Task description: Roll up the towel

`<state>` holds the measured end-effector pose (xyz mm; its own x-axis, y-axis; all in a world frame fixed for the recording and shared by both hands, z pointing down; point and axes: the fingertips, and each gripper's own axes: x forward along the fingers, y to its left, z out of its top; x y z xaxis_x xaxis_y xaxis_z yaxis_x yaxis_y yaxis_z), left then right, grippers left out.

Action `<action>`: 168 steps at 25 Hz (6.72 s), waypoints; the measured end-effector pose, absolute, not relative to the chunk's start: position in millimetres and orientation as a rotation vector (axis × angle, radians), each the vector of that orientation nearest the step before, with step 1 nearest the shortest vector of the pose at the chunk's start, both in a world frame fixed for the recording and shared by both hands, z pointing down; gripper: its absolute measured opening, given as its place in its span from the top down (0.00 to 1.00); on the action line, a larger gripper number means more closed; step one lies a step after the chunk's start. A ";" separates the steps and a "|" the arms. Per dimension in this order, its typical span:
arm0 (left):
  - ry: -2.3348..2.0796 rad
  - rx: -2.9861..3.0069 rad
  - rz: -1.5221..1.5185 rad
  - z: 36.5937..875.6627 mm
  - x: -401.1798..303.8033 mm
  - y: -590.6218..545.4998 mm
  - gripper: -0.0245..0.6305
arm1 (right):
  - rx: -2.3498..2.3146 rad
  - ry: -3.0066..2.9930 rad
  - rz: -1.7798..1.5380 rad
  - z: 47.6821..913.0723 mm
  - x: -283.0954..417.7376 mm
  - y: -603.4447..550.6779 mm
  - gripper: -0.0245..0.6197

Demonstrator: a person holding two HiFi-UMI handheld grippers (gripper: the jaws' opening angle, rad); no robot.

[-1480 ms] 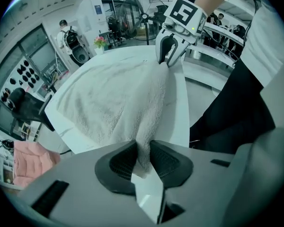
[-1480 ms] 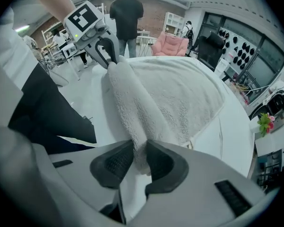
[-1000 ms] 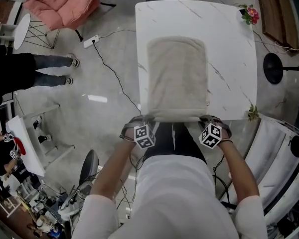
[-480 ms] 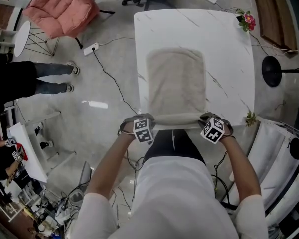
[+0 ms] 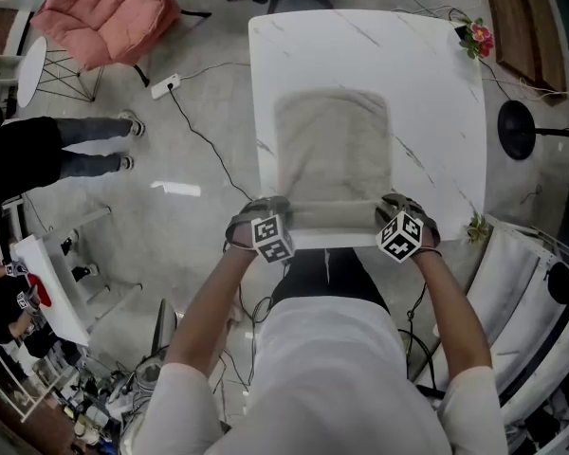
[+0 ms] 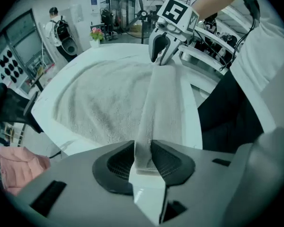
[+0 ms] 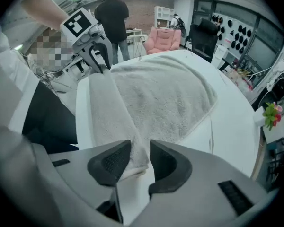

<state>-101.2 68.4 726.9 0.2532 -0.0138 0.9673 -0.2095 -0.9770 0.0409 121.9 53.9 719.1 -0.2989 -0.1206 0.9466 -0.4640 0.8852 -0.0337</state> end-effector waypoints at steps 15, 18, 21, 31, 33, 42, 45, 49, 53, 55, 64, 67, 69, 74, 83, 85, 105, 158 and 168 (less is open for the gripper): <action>-0.465 2.445 1.794 700.5 -100.2 49.9 0.68 | 0.583 -1.918 0.305 697.8 122.2 45.4 0.69; -0.471 2.469 1.776 688.9 -99.6 53.4 0.68 | 0.581 -1.961 0.287 680.3 118.5 49.9 0.69; -0.468 2.509 1.713 679.3 -93.2 68.9 0.70 | 0.513 -1.995 0.282 673.5 112.0 67.5 0.69; -0.470 2.432 1.734 720.7 -90.7 116.5 0.69 | 0.429 -1.951 0.229 708.4 114.3 107.9 0.70; -0.492 2.430 1.771 730.3 -92.7 114.0 0.69 | 0.445 -1.935 0.193 715.7 116.5 105.7 0.69; -0.483 2.458 1.733 728.2 -96.4 111.9 0.87 | 0.462 -1.939 0.184 720.9 115.7 100.1 0.84; -0.432 2.449 1.696 725.1 -98.2 127.6 0.87 | 0.416 -1.946 0.182 717.4 115.1 113.7 0.85; -0.334 2.440 1.689 724.4 -95.2 151.4 0.87 | 0.351 -1.941 0.208 718.3 117.8 137.6 0.86; -0.169 2.375 1.659 722.1 -95.8 182.5 0.88 | 0.273 -1.943 0.340 714.3 115.8 165.9 0.87; -0.130 2.340 1.627 721.7 -97.2 190.6 0.88 | 0.258 -1.953 0.407 709.0 115.2 173.1 0.87; -0.017 2.252 1.555 707.6 -97.0 168.3 0.87 | 0.252 -1.959 0.453 693.8 113.7 145.2 0.86; -0.009 2.253 1.559 703.5 -96.7 149.7 0.87 | 0.277 -1.962 0.457 692.9 113.6 124.9 0.86; -0.019 2.259 1.575 702.8 -96.9 135.7 0.87 | 0.286 -1.957 0.463 694.8 114.2 114.5 0.86; -0.106 2.298 1.616 705.6 -95.3 99.1 0.87 | 0.348 -1.942 0.443 702.5 116.6 88.5 0.85; -0.410 2.358 1.789 724.6 -102.4 52.8 0.71 | 0.493 -1.889 0.273 718.1 117.6 48.5 0.69; -0.447 2.351 1.781 728.2 -102.8 47.7 0.69 | 0.501 -1.873 0.268 722.9 119.4 46.4 0.67; -0.558 2.407 1.592 678.4 -108.2 91.9 0.66 | 0.391 -1.973 0.253 678.6 104.4 104.5 0.71; -0.397 2.304 1.615 712.3 -110.5 78.4 0.78 | 0.467 -1.851 0.358 708.0 123.6 59.3 0.68; -0.633 2.223 1.613 731.8 -119.8 48.9 0.61 | 0.662 -1.829 0.298 724.7 125.2 35.7 0.65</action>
